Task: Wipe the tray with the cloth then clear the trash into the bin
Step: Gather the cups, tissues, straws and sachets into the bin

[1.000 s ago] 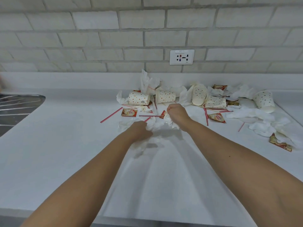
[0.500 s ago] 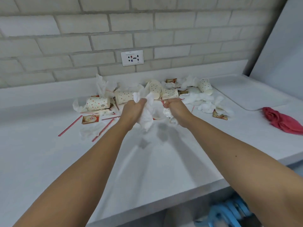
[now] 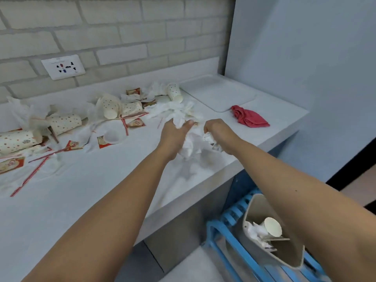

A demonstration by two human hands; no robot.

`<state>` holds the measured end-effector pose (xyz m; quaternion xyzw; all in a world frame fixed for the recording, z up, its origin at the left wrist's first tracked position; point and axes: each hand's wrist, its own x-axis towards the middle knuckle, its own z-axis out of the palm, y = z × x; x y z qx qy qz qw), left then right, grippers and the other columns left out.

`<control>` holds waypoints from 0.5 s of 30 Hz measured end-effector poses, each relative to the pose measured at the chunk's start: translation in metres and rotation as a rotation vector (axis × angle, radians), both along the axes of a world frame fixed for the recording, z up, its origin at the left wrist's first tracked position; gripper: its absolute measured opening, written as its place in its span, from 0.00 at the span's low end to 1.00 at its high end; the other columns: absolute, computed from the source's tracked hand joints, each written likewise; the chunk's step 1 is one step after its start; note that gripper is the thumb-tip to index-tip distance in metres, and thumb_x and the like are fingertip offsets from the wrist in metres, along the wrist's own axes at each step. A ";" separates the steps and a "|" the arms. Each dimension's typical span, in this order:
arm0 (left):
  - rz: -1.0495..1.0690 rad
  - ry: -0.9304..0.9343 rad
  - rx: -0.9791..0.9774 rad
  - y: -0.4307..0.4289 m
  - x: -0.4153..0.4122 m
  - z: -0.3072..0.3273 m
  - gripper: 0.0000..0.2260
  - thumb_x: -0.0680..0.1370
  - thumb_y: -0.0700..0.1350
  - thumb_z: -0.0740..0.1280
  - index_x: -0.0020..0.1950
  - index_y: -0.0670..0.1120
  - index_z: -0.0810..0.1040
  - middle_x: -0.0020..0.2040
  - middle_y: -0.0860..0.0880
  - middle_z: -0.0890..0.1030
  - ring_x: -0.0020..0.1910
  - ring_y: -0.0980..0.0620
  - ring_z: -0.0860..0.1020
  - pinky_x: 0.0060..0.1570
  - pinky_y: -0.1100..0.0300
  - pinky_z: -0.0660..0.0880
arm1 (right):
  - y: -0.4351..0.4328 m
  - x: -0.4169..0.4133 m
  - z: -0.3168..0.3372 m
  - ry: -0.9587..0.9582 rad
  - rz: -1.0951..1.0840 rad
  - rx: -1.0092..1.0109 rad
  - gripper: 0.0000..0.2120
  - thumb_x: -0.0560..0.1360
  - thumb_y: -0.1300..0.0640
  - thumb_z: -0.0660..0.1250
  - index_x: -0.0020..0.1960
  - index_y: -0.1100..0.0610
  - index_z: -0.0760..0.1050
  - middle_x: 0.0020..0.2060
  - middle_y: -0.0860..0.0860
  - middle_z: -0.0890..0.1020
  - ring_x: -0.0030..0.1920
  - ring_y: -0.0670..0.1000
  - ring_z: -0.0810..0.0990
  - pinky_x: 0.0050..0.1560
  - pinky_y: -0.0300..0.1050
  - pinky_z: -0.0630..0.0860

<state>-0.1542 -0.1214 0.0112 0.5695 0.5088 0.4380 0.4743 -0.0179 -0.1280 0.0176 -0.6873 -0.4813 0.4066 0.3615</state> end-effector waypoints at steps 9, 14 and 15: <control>-0.222 0.188 -0.187 -0.073 0.152 -0.060 0.28 0.80 0.62 0.46 0.52 0.44 0.78 0.51 0.43 0.80 0.52 0.45 0.77 0.58 0.52 0.72 | -0.075 0.146 -0.067 -0.138 -0.073 -0.007 0.17 0.77 0.66 0.54 0.33 0.53 0.68 0.38 0.48 0.74 0.37 0.43 0.70 0.38 0.35 0.66; -0.342 0.415 -0.118 -0.099 0.190 -0.120 0.19 0.83 0.47 0.50 0.37 0.39 0.70 0.37 0.43 0.73 0.40 0.47 0.71 0.47 0.55 0.67 | -0.120 0.200 -0.140 -0.203 -0.247 -0.135 0.10 0.77 0.65 0.54 0.45 0.62 0.75 0.47 0.56 0.78 0.50 0.54 0.75 0.46 0.42 0.65; -0.347 0.466 -0.096 -0.103 0.193 -0.129 0.20 0.83 0.46 0.50 0.34 0.41 0.66 0.35 0.44 0.71 0.38 0.48 0.70 0.46 0.54 0.66 | -0.129 0.205 -0.153 -0.215 -0.265 -0.164 0.11 0.78 0.64 0.54 0.48 0.62 0.75 0.50 0.57 0.78 0.54 0.57 0.75 0.48 0.42 0.66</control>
